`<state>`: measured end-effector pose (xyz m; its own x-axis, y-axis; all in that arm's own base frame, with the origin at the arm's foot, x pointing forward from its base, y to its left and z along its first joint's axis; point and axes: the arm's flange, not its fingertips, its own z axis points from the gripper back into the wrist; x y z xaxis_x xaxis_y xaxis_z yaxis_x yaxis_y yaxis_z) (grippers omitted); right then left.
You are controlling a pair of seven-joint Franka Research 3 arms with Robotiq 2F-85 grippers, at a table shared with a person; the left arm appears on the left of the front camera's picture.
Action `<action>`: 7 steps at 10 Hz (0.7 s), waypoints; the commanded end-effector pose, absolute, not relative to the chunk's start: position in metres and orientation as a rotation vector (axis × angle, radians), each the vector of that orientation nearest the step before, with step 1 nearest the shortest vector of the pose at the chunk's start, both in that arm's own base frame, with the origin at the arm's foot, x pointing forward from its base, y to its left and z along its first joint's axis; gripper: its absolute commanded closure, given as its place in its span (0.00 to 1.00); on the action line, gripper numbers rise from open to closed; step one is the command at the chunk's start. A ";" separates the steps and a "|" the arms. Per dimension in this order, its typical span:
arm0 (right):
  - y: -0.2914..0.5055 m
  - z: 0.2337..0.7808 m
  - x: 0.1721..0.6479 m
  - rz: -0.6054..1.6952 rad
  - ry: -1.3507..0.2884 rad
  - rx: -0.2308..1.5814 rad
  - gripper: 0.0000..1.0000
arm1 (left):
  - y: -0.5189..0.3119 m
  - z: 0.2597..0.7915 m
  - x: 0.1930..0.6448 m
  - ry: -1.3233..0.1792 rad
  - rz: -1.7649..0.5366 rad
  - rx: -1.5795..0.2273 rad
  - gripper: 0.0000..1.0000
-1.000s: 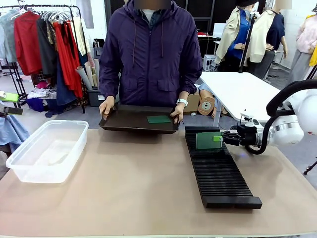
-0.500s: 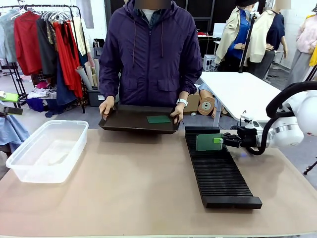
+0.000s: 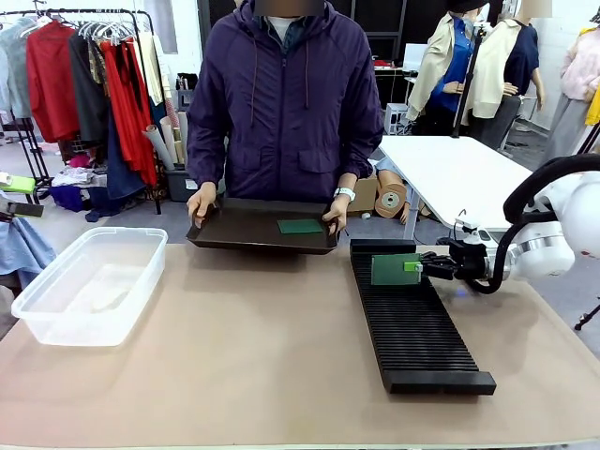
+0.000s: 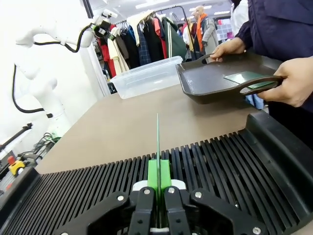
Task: Sort PCBs into racks and boxes based on the side picked up.
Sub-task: If the short side of the Blank PCB is picked up, insert it into the PCB Rack ; if the long side is picked up, place it in the Organizing box.
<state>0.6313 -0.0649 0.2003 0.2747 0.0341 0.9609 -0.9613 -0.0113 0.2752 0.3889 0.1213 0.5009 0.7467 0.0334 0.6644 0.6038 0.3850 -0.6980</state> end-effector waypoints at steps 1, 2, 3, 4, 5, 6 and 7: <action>-0.067 0.185 0.631 1.059 -0.969 1.296 1.00 | 0.121 0.503 0.388 -0.658 -0.394 -1.138 0.00; -0.068 0.184 0.630 1.054 -0.977 1.293 1.00 | 0.121 0.503 0.388 -0.658 -0.394 -1.138 0.00; -0.068 0.184 0.627 1.051 -0.985 1.282 1.00 | 0.121 0.503 0.388 -0.658 -0.394 -1.138 0.00; -0.067 0.183 0.623 1.052 -0.999 1.260 1.00 | 0.121 0.503 0.388 -0.658 -0.394 -1.138 0.00; -0.067 0.181 0.621 1.047 -1.005 1.261 1.00 | 0.121 0.503 0.388 -0.658 -0.394 -1.138 0.00; -0.069 0.179 0.620 1.038 -1.011 1.264 1.00 | 0.121 0.503 0.388 -0.658 -0.394 -1.138 0.00; -0.070 0.179 0.618 1.034 -1.017 1.267 1.00 | 0.121 0.503 0.388 -0.658 -0.394 -1.138 0.00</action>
<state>0.6266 -0.0685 0.1919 0.2586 0.0149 0.9659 -0.9659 -0.0047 0.2587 0.3889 0.1213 0.5009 0.7467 0.0333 0.6644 0.6038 0.3850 -0.6980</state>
